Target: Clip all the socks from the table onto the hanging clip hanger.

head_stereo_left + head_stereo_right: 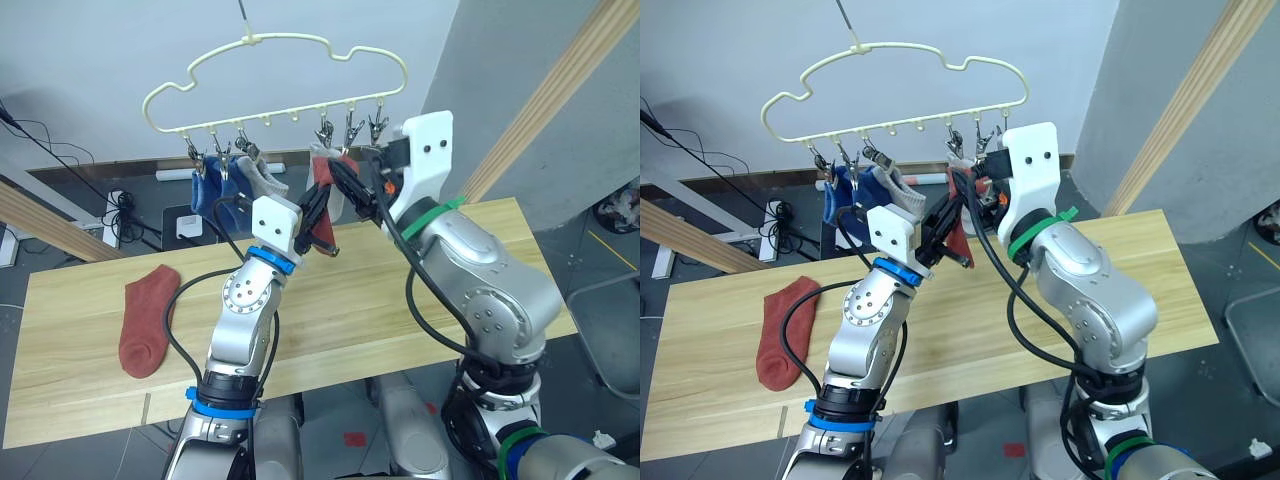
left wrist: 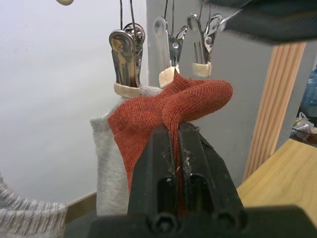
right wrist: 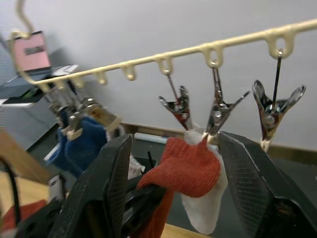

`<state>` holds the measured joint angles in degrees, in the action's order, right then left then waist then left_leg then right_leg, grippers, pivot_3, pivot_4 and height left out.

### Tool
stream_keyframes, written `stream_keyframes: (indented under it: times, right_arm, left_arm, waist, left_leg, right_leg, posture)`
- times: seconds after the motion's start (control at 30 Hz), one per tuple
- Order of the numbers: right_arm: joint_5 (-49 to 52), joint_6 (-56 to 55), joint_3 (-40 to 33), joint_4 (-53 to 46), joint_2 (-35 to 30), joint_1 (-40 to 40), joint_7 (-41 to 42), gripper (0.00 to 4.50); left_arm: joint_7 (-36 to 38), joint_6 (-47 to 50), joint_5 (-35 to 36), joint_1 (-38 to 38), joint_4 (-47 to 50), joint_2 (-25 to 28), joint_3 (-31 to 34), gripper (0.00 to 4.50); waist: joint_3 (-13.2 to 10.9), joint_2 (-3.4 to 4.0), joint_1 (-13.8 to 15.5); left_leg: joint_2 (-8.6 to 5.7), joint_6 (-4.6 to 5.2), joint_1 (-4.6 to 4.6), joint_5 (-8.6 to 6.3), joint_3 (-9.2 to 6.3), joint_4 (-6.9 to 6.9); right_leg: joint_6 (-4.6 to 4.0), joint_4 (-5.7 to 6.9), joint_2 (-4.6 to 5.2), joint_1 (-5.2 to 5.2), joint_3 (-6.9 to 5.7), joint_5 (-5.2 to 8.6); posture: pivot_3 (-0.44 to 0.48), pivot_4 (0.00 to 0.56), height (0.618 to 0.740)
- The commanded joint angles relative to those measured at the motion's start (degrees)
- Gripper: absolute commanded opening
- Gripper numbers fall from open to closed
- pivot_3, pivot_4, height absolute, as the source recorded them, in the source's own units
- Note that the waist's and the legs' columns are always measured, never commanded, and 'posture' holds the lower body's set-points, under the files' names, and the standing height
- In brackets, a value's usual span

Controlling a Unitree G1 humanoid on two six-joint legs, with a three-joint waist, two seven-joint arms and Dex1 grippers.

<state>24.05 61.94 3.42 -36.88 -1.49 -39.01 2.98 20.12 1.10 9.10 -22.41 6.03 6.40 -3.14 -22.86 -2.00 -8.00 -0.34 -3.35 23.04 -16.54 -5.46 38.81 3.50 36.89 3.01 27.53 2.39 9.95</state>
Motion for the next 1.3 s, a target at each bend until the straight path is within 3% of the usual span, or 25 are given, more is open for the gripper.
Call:
stream_keyframes:
  times: [0.03,0.13,0.17,0.37,0.83,1.3]
  right_arm:
    - [2.4,0.5,-0.4,-4.4,-1.4,0.8,2.3,2.85]
    - [2.8,0.5,-0.5,-4.5,-2.6,1.0,2.7,2.85]
    - [2.8,0.3,-0.4,-4.5,-2.9,1.1,2.8,2.88]
    - [2.6,-0.5,-0.2,-4.2,-4.0,1.3,2.8,2.88]
    - [-2.5,-4.5,1.3,-3.1,-8.0,2.5,0.8,2.88]
    - [-13.7,-11.3,3.8,7.8,-5.3,-0.9,-4.6,2.88]
  left_arm:
    - [0.7,-0.2,0.5,0.4,0.8,-0.1,-0.6,0.0]
    - [1.4,-0.3,1.0,0.7,0.6,-0.1,-0.5,0.0]
    - [2.0,-0.2,1.3,0.8,0.7,0.1,-0.6,0.47]
    - [4.8,0.1,1.4,1.6,1.1,2.3,-0.5,1.96]
    - [17.6,1.3,7.7,4.0,5.6,14.0,1.1,1.96]
    - [26.1,21.8,23.5,-6.5,10.0,26.6,8.2,1.96]
  waist:
    - [0.0,0.0,0.0]
    - [0.0,0.0,0.0]
    - [0.0,0.0,0.0]
    - [0.0,0.0,0.0]
    - [0.0,0.0,0.1]
    - [0.0,0.0,0.2]
  left_leg:
    - [0.0,0.0,0.0,0.0,0.0,0.0]
    - [0.0,0.0,-0.01,0.0,0.0,0.01]
    - [0.0,0.0,-0.01,0.0,0.0,0.02]
    - [0.0,0.0,-0.01,0.0,0.0,0.02]
    - [0.0,0.0,-0.02,0.0,-0.01,0.01]
    - [0.01,-0.01,-0.01,0.0,-0.02,0.0]
  right_leg:
    - [0.0,0.0,0.0,0.0,0.0,0.0]
    - [0.0,-0.01,0.0,-0.03,0.0,0.0]
    - [0.01,-0.02,0.0,-0.03,0.0,0.0]
    - [0.01,-0.01,0.0,-0.03,0.0,0.0]
    - [0.02,-0.02,0.0,-0.03,0.0,0.01]
    - [0.01,0.0,-0.02,0.0,0.01,0.0]
  posture:
    - [-0.202,0.392,0.74]
    - [-0.207,0.389,0.74]
    - [-0.207,0.389,0.74]
    - [-0.203,0.384,0.74]
    - [-0.179,0.376,0.74]
    - [-0.152,0.368,0.74]
